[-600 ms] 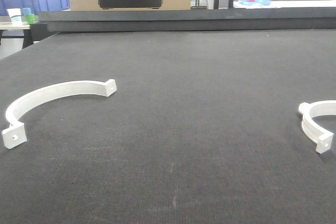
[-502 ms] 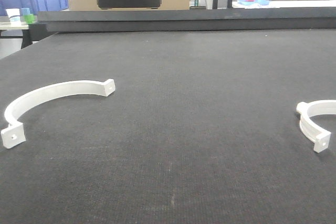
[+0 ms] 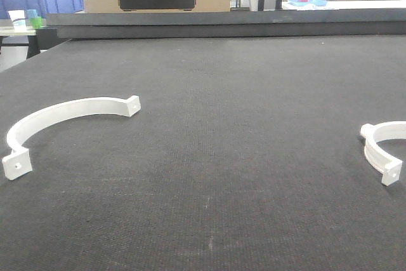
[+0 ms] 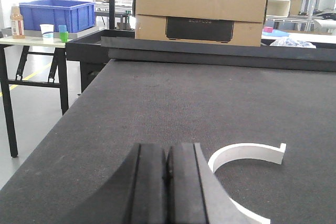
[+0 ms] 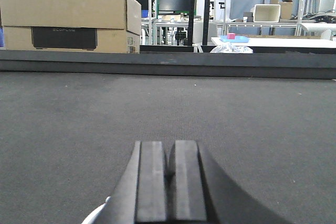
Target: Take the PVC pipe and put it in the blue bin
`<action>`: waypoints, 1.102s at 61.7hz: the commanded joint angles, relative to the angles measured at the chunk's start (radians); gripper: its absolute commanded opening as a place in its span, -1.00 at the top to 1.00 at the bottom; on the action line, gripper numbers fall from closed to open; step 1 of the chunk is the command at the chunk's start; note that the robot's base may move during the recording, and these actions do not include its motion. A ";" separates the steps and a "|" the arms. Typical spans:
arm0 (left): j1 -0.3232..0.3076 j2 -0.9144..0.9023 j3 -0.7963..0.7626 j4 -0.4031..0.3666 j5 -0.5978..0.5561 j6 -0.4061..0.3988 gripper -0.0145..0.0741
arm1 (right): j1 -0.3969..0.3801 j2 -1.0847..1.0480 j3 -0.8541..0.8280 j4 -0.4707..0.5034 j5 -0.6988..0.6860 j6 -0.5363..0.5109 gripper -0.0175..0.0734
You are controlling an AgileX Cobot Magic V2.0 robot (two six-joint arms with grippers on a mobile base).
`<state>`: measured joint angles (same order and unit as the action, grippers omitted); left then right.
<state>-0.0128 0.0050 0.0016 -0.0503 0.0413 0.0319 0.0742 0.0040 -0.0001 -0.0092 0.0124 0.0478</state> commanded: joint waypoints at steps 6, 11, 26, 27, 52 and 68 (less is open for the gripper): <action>0.000 -0.005 -0.002 0.012 -0.014 0.001 0.92 | -0.003 -0.004 0.000 -0.004 -0.021 -0.005 0.99; 0.000 -0.005 -0.002 0.012 -0.014 0.001 0.92 | -0.003 -0.004 0.000 -0.006 -0.070 -0.005 0.99; 0.000 -0.005 -0.002 0.012 -0.028 0.001 0.92 | -0.003 -0.004 0.000 -0.006 -0.207 -0.005 0.99; 0.000 -0.005 -0.002 0.012 -0.032 0.001 0.92 | -0.003 -0.004 0.000 -0.006 -0.207 -0.005 0.99; 0.000 -0.005 -0.033 0.011 -0.380 0.005 0.92 | -0.003 -0.004 -0.014 -0.010 -0.436 -0.040 0.99; 0.000 0.092 -0.222 0.011 -0.350 0.071 0.92 | -0.003 -0.004 -0.131 -0.010 -0.440 -0.040 0.99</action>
<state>-0.0128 0.0504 -0.1563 -0.0415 -0.3024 0.0890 0.0742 0.0000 -0.0859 -0.0168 -0.3996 0.0191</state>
